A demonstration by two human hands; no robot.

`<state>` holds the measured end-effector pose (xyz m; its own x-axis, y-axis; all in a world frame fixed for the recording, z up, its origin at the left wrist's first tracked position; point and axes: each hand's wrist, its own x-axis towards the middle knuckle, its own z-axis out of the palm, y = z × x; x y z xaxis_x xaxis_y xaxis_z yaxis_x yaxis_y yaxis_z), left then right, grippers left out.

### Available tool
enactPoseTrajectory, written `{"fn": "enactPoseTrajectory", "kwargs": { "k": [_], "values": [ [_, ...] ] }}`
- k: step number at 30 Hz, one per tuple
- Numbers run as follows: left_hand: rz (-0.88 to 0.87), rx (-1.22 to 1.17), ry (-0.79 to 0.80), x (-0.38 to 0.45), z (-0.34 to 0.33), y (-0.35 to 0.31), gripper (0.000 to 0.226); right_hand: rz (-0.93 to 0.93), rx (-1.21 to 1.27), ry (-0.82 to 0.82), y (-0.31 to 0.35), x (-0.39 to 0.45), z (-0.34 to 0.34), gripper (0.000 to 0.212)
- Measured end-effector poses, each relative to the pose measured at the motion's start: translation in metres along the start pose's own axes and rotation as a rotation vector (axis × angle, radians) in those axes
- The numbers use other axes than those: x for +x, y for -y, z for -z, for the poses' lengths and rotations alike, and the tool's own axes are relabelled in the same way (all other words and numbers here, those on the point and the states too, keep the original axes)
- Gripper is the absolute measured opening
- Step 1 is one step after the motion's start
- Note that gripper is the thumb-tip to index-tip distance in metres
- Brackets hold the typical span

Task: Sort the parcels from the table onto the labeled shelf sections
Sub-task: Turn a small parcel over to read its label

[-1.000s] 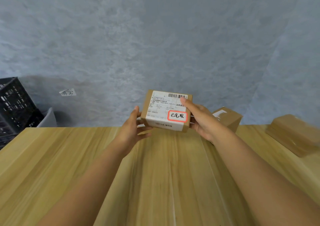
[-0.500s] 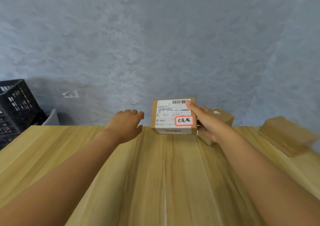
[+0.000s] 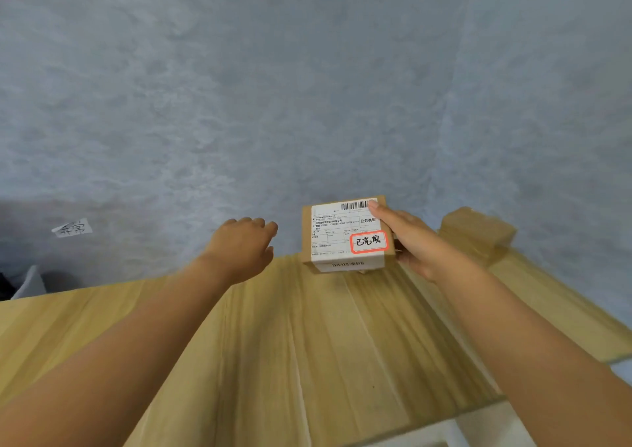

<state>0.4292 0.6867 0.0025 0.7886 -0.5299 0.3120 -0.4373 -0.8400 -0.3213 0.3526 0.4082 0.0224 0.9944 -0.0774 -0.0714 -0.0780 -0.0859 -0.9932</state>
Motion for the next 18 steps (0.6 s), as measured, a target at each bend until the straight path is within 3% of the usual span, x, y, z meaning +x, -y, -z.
{"fn": "enactPoseTrajectory", "kwargs": {
  "k": [9,18],
  "values": [
    [-0.312,-0.102,-0.103,-0.011,0.041,-0.068,0.037,0.011,0.023,-0.365,-0.008,-0.136,0.021,0.058],
    [-0.613,-0.274,-0.199,-0.042,0.117,-0.193,0.036,0.004,0.021,-0.703,-0.001,-0.314,0.073,0.061]
  ]
}}
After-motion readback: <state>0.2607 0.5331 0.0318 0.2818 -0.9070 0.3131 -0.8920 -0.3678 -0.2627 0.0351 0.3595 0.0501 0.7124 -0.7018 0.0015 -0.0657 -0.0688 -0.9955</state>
